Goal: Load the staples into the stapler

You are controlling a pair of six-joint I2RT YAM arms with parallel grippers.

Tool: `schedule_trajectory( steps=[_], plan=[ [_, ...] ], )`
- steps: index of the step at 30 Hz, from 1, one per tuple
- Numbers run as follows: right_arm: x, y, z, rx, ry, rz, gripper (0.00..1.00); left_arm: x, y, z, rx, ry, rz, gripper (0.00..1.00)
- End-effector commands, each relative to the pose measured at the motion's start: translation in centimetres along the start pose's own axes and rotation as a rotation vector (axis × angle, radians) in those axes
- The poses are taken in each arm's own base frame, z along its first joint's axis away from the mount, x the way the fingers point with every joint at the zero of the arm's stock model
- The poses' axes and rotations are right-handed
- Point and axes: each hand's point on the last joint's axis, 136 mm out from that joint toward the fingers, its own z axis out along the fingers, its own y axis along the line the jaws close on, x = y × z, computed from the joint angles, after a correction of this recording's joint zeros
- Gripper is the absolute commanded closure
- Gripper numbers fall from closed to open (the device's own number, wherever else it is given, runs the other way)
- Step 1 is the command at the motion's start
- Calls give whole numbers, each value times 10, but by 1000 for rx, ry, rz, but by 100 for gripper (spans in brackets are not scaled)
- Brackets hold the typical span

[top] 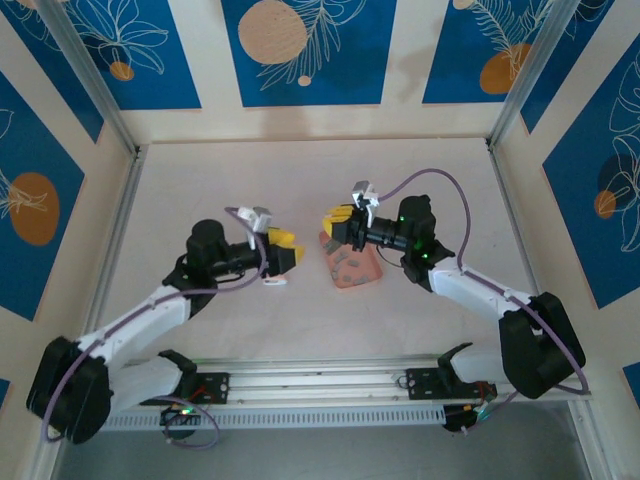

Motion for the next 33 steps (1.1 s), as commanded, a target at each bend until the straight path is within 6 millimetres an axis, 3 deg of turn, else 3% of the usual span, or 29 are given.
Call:
schedule_trajectory(
  steps=[1, 5, 16, 33],
  plan=[
    [-14, 27, -5, -127, 7, -35, 100, -8, -21, -5, 77, -58, 336, 35],
    [-18, 37, -5, -183, 10, -49, 100, 1, -33, 2, 193, 36, 394, 34],
    [-24, 51, 0, -246, 17, -60, 100, -7, -39, 32, 328, 14, 380, 34],
    [-27, 59, 10, -292, 25, -65, 100, -4, -50, 60, 425, -3, 360, 45]
  ],
)
